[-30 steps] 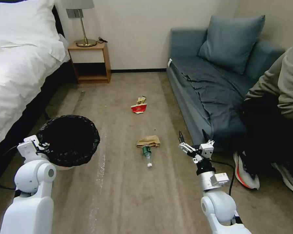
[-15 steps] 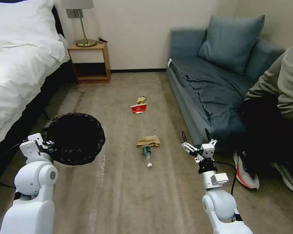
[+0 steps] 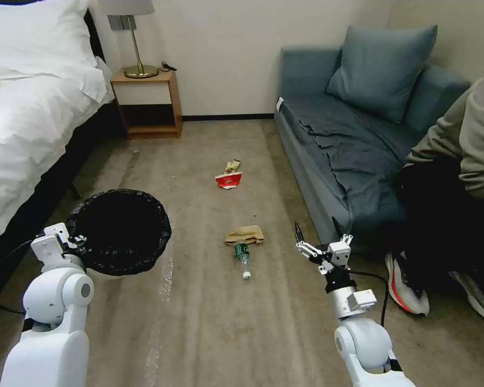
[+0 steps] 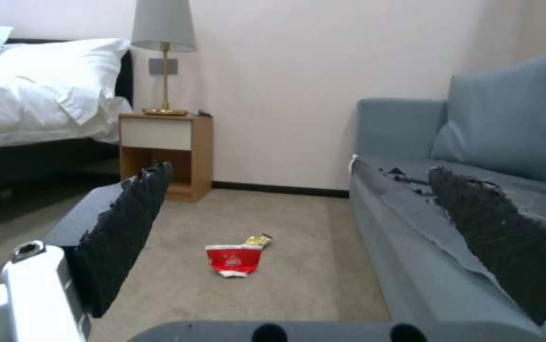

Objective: Pick up the trash bin, then pick up the garbage on the floor and place it into the trash bin.

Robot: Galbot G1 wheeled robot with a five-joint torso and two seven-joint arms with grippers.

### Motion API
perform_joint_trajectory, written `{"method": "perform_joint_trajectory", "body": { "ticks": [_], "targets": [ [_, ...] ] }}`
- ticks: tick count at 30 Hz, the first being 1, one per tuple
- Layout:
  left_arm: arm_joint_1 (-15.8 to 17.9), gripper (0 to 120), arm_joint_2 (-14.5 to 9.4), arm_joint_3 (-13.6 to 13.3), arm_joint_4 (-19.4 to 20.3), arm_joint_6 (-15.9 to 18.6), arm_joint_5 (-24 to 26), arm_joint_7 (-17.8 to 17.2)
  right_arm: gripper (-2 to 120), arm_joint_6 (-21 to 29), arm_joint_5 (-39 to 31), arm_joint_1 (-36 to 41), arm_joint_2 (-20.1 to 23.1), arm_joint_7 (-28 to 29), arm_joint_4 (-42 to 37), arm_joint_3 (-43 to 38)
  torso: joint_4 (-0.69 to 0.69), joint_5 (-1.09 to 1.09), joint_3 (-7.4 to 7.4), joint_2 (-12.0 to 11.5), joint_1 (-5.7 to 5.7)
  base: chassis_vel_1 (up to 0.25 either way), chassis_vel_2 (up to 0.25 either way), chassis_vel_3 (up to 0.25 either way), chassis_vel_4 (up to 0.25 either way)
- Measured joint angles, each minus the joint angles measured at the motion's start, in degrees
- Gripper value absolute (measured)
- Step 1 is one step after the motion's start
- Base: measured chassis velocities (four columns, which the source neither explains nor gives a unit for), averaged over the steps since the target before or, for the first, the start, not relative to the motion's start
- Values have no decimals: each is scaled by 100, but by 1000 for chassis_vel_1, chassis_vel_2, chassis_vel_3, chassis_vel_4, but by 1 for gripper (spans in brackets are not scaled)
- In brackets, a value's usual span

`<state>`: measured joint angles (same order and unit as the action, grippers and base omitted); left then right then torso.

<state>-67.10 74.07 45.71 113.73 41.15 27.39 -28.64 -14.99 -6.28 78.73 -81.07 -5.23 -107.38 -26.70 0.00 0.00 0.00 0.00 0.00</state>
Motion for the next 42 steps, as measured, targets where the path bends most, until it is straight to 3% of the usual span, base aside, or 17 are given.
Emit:
{"method": "perform_joint_trajectory", "body": {
  "ticks": [42],
  "targets": [
    [71, 2, 9, -51, -40, -111, -76, 135, 100, 116, -39, 120, 73, -57, -9, 1, 0, 0, 0, 0, 0, -55, 50, 54, -57]
  ]
}}
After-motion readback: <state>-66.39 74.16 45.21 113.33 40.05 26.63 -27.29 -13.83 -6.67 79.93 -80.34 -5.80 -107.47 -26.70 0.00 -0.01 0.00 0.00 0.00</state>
